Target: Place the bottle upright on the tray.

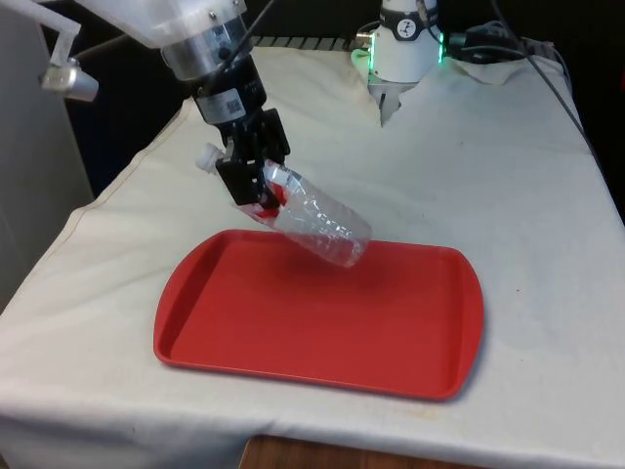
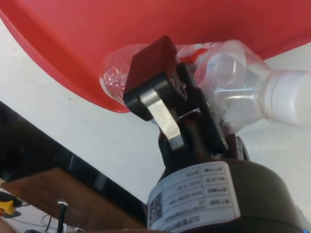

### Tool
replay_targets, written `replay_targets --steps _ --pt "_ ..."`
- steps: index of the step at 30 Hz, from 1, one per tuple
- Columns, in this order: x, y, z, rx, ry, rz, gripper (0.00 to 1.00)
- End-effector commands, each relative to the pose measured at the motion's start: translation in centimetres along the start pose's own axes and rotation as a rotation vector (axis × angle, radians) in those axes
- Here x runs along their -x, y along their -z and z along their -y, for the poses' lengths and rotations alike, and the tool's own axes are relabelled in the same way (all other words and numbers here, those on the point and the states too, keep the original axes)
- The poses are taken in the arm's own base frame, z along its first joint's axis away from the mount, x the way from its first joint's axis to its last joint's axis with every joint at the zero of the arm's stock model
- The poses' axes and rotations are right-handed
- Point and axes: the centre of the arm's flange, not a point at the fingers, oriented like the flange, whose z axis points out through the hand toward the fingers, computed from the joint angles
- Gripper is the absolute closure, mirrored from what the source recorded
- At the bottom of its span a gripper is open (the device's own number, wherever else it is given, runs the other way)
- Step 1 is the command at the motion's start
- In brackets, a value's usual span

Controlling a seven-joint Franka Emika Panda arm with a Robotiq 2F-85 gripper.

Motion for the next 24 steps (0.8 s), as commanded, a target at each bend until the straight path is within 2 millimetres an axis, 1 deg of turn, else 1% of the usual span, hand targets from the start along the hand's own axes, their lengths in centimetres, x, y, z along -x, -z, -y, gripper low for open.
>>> replay_targets --steps 1,6,9,16,17,19,24 --pt "0.1 0.2 0.2 -0.003 -0.005 -0.010 0.86" --pt "0.3 0.7 0.4 -0.001 -0.004 -0.028 0.86" --pt "0.8 0.9 0.8 -0.002 -0.004 -0.058 0.86" --pt "1.7 0.9 1.0 0.010 0.013 -0.116 0.86" --pt "1.4 0.8 0.8 0.018 0.014 -0.097 0.86" --pt "2.0 0.9 1.1 0.014 0.017 -0.131 0.86" --pt "2.6 0.7 1.2 0.024 0.024 -0.168 0.86"
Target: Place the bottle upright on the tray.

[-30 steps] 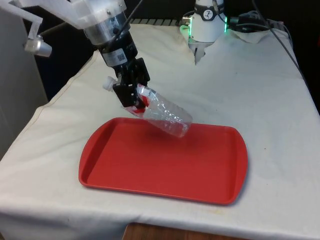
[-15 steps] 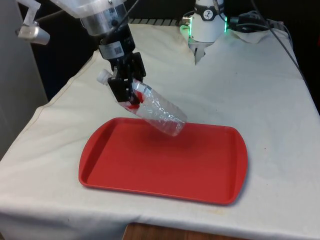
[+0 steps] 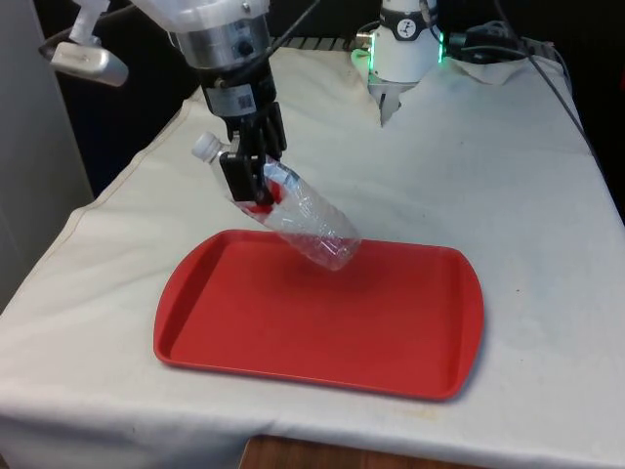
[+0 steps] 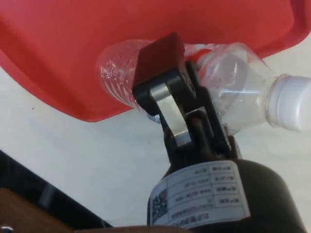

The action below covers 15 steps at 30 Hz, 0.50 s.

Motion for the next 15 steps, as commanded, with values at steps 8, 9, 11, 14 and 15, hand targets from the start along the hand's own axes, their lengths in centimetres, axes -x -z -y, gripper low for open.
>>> replay_targets --steps 8,9,11,14,15 --pt "1.1 0.0 0.5 0.001 0.005 -0.068 0.86" --pt "1.1 0.0 0.5 0.001 0.005 -0.068 0.86" --pt "1.3 0.0 0.6 0.002 0.008 -0.084 0.86" --pt "1.8 0.0 0.7 0.007 0.011 -0.108 0.86" --pt "1.9 0.0 0.8 0.009 0.011 -0.116 0.86"
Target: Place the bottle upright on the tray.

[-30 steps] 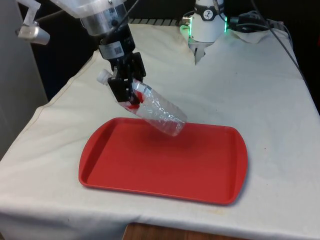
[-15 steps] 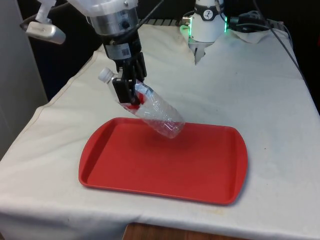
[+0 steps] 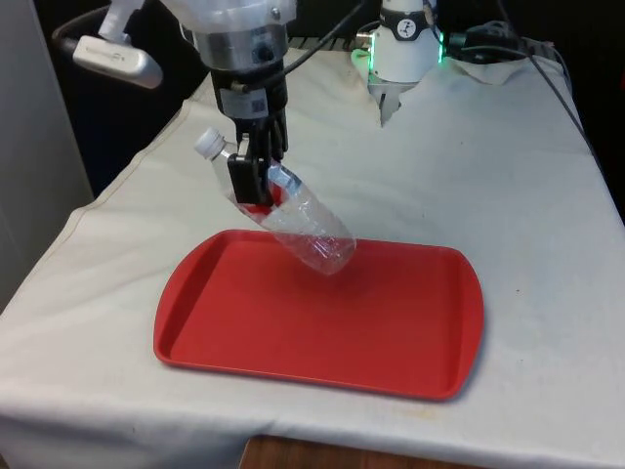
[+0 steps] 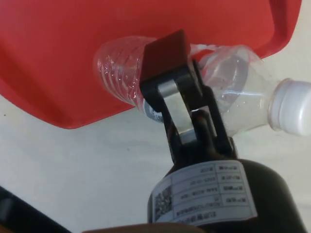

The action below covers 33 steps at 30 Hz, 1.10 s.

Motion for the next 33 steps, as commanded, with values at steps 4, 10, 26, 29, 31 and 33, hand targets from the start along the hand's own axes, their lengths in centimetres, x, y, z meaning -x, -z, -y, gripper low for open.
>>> replay_targets --steps 4,10,26,29,31,33 --pt "0.4 0.0 0.2 0.003 0.002 -0.026 0.86" --pt "0.8 0.1 0.8 -0.004 0.003 -0.086 0.86" --pt "0.6 0.4 1.5 0.001 -0.025 -0.206 0.86" --pt "0.6 0.4 1.8 -0.002 -0.039 -0.233 0.86" --pt "0.7 0.4 1.7 0.007 -0.035 -0.234 0.86" --pt "0.6 0.3 2.0 -0.006 -0.054 -0.259 0.86"
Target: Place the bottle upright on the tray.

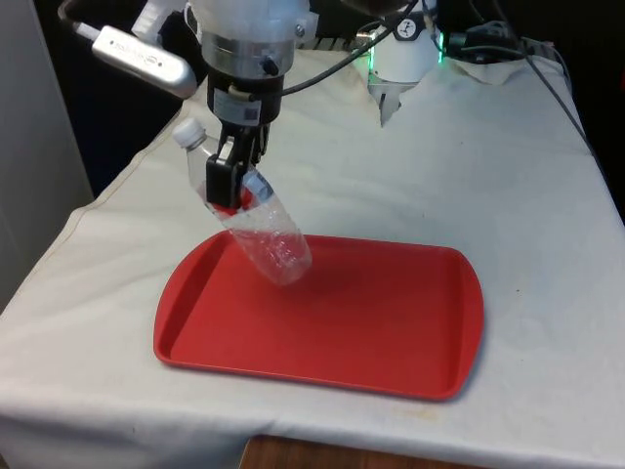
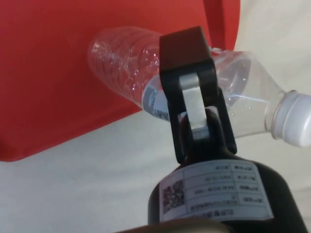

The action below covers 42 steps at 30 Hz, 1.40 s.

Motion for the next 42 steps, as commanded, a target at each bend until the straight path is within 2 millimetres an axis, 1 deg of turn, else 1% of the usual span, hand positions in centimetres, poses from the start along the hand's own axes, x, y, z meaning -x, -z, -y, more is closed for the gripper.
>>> replay_targets --steps 1,4,5,6,13,14,15,17,21,22,28,30,35,42 --pt "0.2 0.0 0.2 -0.009 -0.012 -0.010 0.86" --pt "0.8 0.2 0.4 -0.015 -0.018 -0.030 0.86" --pt "0.4 0.0 0.3 -0.005 -0.008 -0.021 0.86" --pt "1.0 0.2 0.5 -0.016 -0.019 -0.034 0.86" --pt "2.8 0.7 0.9 -0.023 -0.014 -0.075 0.86" --pt "2.4 0.6 0.7 -0.013 -0.007 -0.067 0.86" --pt "3.2 0.8 1.0 -0.026 -0.014 -0.088 0.86" --pt "3.5 0.8 1.1 -0.027 -0.012 -0.104 0.86" --pt "4.2 0.7 1.2 -0.025 -0.012 -0.140 0.86" --pt "3.9 0.7 1.0 -0.016 -0.004 -0.127 0.86" --pt "5.3 0.1 1.4 -0.023 -0.016 -0.188 0.86" --pt "5.3 0.0 1.3 -0.014 -0.010 -0.190 0.86" --pt "6.3 -0.3 1.6 -0.026 -0.024 -0.235 0.86" --pt "6.4 -0.2 1.6 -0.030 -0.034 -0.283 0.86"
